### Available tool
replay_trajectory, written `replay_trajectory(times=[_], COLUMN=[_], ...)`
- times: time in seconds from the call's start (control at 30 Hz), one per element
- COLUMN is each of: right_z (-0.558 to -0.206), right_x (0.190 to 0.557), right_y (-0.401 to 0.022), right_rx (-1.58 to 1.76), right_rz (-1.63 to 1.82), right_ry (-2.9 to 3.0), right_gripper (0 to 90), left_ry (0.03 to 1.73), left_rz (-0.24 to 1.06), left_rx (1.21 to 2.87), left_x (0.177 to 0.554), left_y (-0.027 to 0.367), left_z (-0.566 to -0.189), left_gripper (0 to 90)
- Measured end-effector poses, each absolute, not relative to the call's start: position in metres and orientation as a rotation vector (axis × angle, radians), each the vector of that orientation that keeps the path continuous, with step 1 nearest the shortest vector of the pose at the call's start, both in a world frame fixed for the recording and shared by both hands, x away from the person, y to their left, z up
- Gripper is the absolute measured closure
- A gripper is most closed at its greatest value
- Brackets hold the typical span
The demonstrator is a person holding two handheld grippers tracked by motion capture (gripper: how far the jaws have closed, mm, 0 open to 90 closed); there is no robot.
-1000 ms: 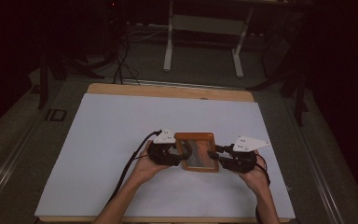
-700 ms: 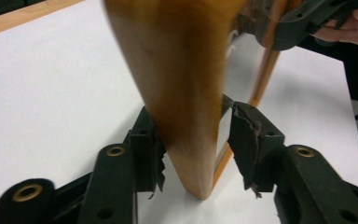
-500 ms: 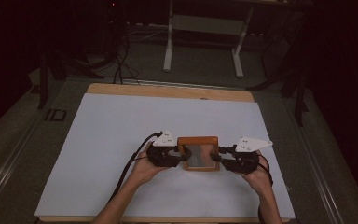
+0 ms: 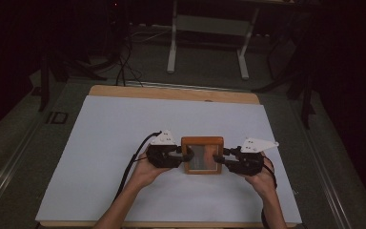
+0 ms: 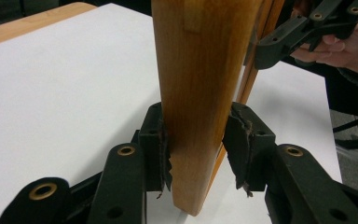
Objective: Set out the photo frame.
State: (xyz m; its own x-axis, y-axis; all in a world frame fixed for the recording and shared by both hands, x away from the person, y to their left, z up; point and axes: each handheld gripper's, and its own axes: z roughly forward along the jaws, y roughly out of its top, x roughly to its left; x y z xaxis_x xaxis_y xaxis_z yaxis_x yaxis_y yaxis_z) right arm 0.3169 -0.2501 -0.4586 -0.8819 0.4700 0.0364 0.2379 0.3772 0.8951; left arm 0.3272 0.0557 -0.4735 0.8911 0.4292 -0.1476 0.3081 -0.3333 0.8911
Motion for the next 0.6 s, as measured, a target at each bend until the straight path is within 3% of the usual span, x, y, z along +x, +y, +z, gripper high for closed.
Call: replay_trajectory(times=[0.6], right_z=[-0.459], right_x=[0.320], right_y=[-0.226], right_rx=[0.688], right_rz=[1.577], right_ry=[2.405], right_gripper=[63.0], left_ry=[0.609], left_rz=[0.139], left_rx=[1.922], left_x=[0.323], left_y=[0.081], left_z=[-0.464], left_gripper=[60.9])
